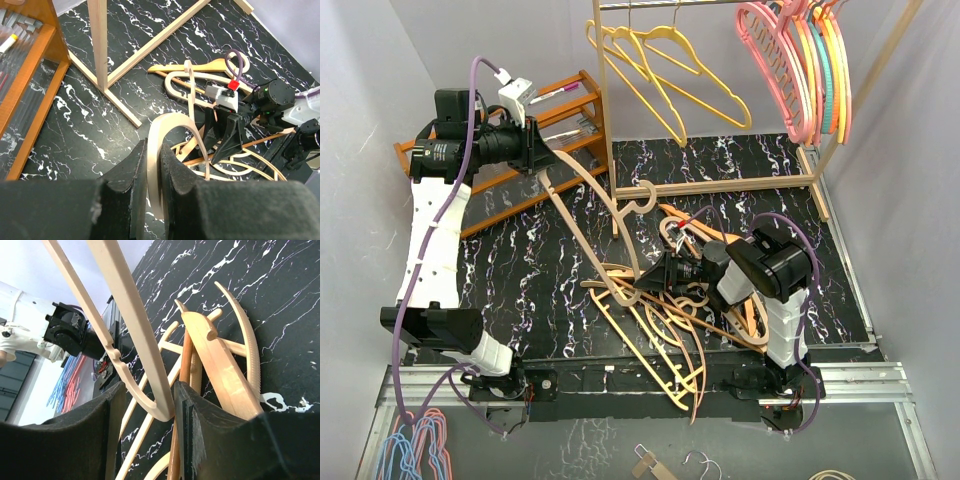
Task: Organize the hangers
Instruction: Pick up the hanger at the center of the board.
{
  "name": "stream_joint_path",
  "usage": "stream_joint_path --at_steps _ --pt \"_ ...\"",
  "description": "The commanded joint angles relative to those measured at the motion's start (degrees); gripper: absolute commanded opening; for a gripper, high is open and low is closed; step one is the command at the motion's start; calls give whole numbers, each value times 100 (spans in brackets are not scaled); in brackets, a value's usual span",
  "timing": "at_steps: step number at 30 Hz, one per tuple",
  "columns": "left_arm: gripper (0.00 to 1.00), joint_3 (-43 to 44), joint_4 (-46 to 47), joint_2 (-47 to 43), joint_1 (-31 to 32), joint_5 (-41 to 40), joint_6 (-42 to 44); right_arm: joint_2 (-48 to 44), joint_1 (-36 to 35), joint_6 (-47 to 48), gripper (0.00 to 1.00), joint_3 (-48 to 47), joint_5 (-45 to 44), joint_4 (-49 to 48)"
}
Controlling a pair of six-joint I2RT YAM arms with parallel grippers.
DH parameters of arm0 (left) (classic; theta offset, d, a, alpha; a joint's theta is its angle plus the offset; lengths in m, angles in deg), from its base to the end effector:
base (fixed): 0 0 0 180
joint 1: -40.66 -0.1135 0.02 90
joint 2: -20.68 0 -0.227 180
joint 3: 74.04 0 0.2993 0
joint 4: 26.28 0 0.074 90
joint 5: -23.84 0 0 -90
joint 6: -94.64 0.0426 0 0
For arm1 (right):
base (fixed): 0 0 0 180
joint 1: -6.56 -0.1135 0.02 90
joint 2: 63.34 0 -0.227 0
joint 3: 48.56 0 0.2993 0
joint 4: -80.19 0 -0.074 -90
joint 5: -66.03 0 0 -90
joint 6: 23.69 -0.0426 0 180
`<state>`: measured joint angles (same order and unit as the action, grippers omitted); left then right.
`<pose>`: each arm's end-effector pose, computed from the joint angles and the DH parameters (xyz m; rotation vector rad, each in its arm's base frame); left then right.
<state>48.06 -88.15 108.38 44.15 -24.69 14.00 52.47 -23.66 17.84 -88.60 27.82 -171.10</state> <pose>0.3495 -0.0496 0.4606 0.6579 1.8712 -0.6707 0.2359 0.1761 0.0199 -0.5069 1.8851 1.7126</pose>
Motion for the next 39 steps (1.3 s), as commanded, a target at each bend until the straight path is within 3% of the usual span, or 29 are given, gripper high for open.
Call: stream_joint_path --at_steps 1,5,13,20,34,39 --pt "0 -108 220 -198 -41 -76 104 -216 -125 -131 47 -137 -114 -2183" --pt "0 -215 264 -257 -37 -98 100 -32 -219 -157 54 -316 -493 -2183" --pt "0 -308 257 -313 -39 -177 182 -105 -277 -311 46 -585 -748 -2183" --pt "0 -490 405 -375 -37 -410 325 -695 -282 -365 8 29 -757 -2186" --pt "0 -1954 1371 -614 -41 -789 425 -3383 -218 -776 8 1978 -2346 -2108" --pt "0 -2233 1871 -710 -40 -1134 199 -4293 -191 -951 8 1861 -2197 -960"
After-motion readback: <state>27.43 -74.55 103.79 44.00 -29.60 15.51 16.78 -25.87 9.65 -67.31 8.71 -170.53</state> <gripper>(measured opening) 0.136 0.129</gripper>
